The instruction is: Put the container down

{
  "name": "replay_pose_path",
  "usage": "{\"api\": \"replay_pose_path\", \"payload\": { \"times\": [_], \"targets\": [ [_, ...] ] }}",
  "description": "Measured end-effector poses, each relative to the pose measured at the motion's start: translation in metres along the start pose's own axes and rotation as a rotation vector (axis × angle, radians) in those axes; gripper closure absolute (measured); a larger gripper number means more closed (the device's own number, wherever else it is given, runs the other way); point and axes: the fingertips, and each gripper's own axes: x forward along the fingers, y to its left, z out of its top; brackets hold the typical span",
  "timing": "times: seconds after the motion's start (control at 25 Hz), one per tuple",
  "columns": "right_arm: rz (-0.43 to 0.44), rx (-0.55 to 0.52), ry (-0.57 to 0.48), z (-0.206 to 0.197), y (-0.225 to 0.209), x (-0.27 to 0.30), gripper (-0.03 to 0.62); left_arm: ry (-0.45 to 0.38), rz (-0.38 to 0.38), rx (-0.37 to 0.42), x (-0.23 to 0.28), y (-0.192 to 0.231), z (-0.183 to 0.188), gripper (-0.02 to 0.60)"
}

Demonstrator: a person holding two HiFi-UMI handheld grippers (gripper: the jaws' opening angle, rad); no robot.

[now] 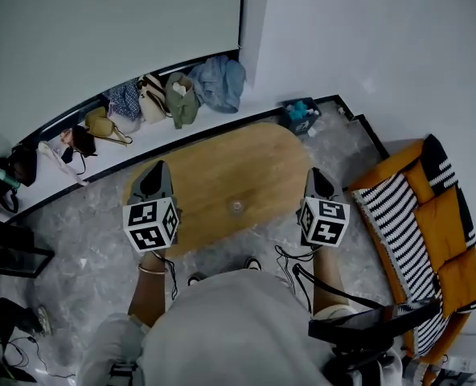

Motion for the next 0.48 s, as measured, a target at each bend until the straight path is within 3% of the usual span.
{"api": "replay_pose_path", "payload": {
  "times": [0.48],
  "targets": [
    [0.006,-0.015,0.008,-0.003,0.006,-0.011,0.571,0.021,-0.023,0.006,-0.004,-0.011,-0.011,0.574]
  ]
}}
